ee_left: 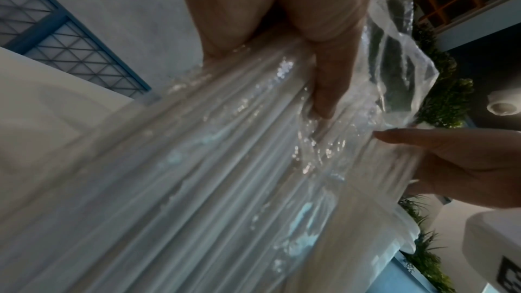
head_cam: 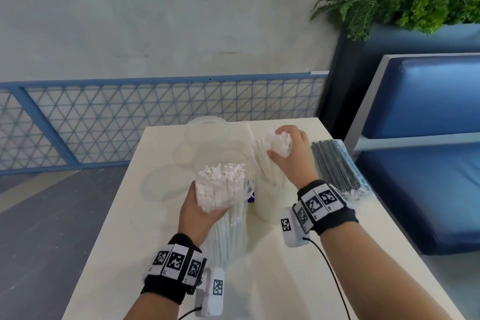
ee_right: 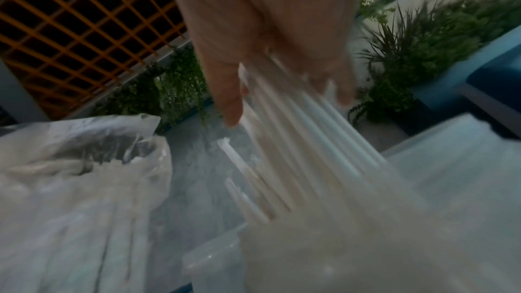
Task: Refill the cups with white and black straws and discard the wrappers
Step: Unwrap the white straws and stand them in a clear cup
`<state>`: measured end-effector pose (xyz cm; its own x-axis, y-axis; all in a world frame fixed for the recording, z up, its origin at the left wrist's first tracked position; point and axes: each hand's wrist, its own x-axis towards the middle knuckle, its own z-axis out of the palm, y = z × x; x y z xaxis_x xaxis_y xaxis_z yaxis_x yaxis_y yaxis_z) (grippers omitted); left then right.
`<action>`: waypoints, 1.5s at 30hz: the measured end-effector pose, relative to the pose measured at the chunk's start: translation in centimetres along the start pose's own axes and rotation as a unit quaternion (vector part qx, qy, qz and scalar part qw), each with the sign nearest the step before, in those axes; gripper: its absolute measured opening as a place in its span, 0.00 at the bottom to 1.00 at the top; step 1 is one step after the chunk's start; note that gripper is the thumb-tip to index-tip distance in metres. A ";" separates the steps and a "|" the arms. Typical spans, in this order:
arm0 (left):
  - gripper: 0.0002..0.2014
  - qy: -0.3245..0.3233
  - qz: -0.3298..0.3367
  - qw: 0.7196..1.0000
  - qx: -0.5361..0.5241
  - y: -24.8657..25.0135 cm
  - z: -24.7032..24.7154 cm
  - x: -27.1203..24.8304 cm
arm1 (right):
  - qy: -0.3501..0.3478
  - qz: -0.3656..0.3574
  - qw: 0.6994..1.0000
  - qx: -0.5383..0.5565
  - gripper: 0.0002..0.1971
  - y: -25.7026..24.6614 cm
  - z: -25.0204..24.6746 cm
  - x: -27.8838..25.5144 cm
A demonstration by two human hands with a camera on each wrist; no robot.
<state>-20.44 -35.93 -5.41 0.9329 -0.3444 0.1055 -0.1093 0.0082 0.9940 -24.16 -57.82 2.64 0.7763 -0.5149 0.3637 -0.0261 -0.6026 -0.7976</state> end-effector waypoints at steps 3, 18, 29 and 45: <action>0.38 -0.013 0.006 1.000 -0.013 0.3 0.0 -0.1 | 0.128 -0.076 0.989 0.007 0.20 -1.7 -0.1 -1.4; 0.33 -0.033 -0.010 0.998 -0.049 -0.3 -0.1 -0.8 | -0.182 -0.089 0.978 -0.044 0.35 -3.0 4.6 -5.5; 0.31 -0.025 -0.022 0.997 -0.071 -0.5 -0.2 -0.6 | -0.257 -0.012 0.966 -0.029 0.25 -2.1 6.0 -5.7; 0.31 0.000 -0.045 0.998 -0.034 -0.4 -0.6 -0.2 | -0.033 0.018 0.970 0.240 0.20 -5.3 4.1 -4.9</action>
<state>-20.38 -35.25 -5.78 0.9377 -0.3471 0.0155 -0.0012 0.0414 0.9991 -25.26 -49.58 3.05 0.8194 -0.4806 0.3123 0.2297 -0.2239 -0.9472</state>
